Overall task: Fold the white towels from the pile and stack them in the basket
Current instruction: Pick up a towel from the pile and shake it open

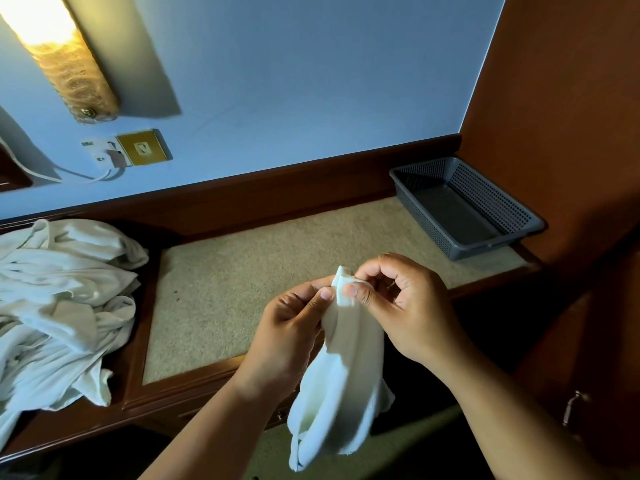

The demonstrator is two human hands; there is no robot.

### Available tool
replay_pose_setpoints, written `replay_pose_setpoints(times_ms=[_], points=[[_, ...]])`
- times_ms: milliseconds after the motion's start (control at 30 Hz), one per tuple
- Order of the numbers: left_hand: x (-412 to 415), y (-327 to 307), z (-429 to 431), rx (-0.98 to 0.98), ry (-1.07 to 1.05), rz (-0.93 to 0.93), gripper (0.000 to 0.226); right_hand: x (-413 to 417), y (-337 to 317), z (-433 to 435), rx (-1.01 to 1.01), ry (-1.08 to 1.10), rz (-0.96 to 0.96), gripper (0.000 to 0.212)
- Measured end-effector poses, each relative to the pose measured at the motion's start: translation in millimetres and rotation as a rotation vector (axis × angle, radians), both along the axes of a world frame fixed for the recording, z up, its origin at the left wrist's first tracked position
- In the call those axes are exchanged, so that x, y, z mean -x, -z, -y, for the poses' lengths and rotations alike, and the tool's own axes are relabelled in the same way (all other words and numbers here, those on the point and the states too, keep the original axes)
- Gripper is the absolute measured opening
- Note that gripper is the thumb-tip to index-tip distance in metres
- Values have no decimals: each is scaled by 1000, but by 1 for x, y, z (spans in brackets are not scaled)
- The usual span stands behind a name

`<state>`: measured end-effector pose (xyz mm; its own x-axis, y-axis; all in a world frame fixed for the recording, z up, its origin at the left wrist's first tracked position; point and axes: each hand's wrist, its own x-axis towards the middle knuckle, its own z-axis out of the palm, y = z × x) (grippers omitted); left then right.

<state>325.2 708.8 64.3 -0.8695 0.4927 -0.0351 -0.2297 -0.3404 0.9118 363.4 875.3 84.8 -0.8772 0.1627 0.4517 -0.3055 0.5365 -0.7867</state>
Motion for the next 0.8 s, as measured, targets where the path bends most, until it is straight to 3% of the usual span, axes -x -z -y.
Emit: replay_pose_setpoints(times_ms=[467,600,800], points=[[-15,-4,5,14,17,-116,27,-5,-6,5,132,25,53,12],[-19,-3,6,82,-75,-162,26,-9,-4,8,165,3,81,13],[-16,-6,9,-30,-213,-57,38,-14,-5,2,105,-6,95,15]])
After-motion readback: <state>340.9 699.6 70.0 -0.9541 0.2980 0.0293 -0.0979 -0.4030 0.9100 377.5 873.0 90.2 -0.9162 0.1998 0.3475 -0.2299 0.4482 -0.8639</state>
